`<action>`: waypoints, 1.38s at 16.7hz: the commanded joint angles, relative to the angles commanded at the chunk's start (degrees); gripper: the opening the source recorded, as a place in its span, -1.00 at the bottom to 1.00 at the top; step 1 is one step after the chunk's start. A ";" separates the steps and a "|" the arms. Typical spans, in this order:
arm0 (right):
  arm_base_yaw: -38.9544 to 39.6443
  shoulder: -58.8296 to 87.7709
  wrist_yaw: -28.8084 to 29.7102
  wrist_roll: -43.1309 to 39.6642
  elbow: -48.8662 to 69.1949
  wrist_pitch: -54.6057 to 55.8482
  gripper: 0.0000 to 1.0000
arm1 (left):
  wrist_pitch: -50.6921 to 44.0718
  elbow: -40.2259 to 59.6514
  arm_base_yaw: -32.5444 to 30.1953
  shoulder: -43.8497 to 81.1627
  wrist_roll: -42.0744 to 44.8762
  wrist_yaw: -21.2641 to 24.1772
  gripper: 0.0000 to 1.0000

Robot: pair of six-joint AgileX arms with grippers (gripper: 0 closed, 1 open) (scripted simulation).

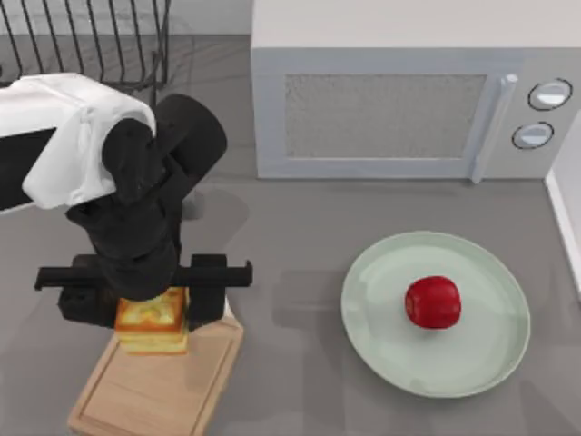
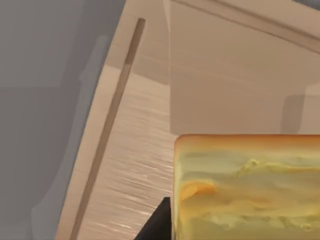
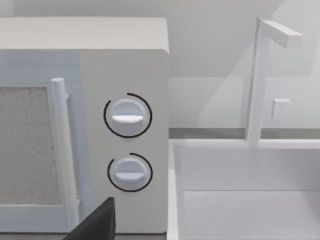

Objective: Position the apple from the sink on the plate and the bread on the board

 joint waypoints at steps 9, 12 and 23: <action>0.00 0.00 0.00 0.00 0.00 0.00 1.00 | 4.82 -3.01 0.20 1.99 0.27 0.03 -1.00; 0.00 0.00 0.00 0.00 0.00 0.00 1.00 | 6.97 -4.32 0.22 2.72 0.24 0.08 -1.00; 0.00 0.00 0.00 0.00 0.00 0.00 1.00 | 10.59 -6.55 0.18 4.04 0.24 0.01 -0.70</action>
